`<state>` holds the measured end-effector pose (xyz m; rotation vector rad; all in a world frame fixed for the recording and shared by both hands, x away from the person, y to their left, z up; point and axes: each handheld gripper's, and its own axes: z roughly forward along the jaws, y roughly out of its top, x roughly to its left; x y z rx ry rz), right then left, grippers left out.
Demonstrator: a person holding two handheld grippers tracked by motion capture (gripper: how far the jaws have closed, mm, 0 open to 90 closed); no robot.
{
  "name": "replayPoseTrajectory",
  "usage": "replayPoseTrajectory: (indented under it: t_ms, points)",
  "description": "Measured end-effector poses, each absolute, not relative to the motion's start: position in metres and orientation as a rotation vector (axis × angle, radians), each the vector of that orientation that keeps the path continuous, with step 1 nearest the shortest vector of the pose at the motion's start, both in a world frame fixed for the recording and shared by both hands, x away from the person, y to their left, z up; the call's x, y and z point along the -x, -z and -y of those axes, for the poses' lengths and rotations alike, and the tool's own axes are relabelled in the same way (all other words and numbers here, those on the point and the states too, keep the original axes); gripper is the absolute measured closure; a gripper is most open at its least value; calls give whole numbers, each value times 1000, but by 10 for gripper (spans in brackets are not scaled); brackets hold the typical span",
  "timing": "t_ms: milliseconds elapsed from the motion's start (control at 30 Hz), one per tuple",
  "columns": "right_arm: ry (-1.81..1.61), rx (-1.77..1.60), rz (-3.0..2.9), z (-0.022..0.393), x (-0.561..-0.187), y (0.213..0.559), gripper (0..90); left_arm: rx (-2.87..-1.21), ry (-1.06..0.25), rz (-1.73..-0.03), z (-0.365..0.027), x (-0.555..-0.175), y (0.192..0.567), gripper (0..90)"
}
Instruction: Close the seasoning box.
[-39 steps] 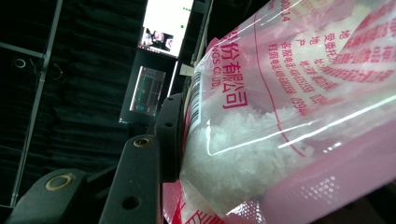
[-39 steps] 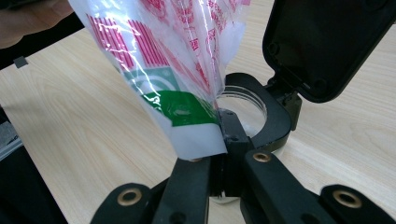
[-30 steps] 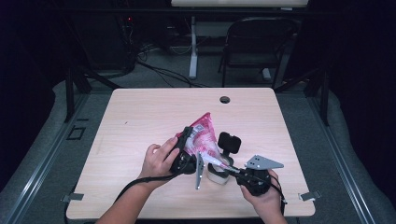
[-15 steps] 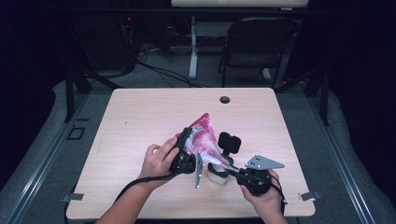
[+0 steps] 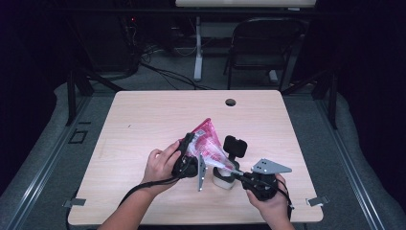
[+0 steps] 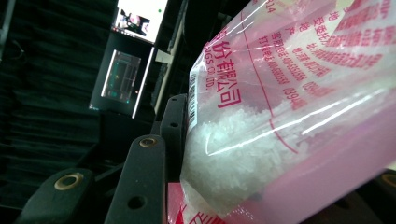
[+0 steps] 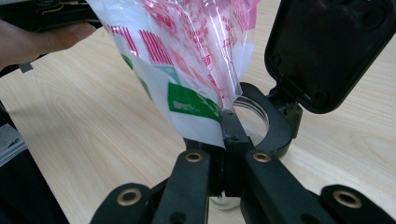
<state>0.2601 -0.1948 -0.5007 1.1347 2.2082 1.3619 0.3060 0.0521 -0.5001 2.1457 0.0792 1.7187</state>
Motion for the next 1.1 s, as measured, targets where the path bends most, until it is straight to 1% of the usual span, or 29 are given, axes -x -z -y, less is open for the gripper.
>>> replayPoseTrajectory:
  t_ms: [133, 333, 500, 1100]
  points:
    - [-1380, -1130, -2200, 194, -261, 500, 899, -2162, -1681, -107, -55, -307, 500, 666]
    - [-1406, -1116, -2193, 193, -262, 498, 894, -2200, -1580, -173, -60, -311, 506, 668]
    - [-1410, -1105, -2199, 192, -263, 497, 892, -2209, -1522, -206, -63, -313, 509, 670]
    - [-1434, -1087, -2184, 188, -267, 496, 831, -2240, -1396, -306, -72, -319, 517, 673]
